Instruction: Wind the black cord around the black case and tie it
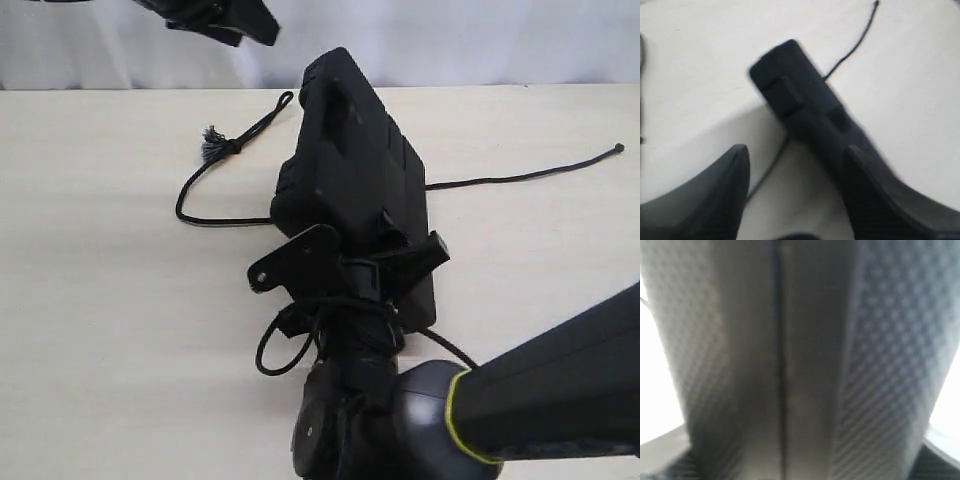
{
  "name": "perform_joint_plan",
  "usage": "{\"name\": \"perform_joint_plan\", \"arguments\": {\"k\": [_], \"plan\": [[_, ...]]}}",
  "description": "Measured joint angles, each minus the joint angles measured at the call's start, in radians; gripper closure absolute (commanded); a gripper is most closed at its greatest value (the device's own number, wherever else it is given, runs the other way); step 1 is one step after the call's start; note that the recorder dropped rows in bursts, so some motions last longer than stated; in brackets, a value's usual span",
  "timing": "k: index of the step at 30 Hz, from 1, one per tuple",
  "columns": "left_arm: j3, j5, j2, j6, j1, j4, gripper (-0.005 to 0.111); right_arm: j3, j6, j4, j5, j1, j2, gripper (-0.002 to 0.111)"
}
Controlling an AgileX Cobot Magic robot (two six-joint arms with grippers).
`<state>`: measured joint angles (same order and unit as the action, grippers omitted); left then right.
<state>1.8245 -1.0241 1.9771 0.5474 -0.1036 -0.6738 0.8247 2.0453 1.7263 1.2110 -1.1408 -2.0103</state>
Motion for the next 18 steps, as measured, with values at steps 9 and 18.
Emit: {"name": "perform_joint_plan", "arguments": {"k": [9,18], "plan": [[-0.356,0.506,0.029,0.142,0.021,0.530,0.054,-0.026,-0.060,-0.018,-0.245,0.181,0.285,0.104],[-0.369,0.557,0.089,0.198,0.021,0.519,0.054,0.060,-0.188,-0.008,-0.660,0.397,0.343,0.104]]}}
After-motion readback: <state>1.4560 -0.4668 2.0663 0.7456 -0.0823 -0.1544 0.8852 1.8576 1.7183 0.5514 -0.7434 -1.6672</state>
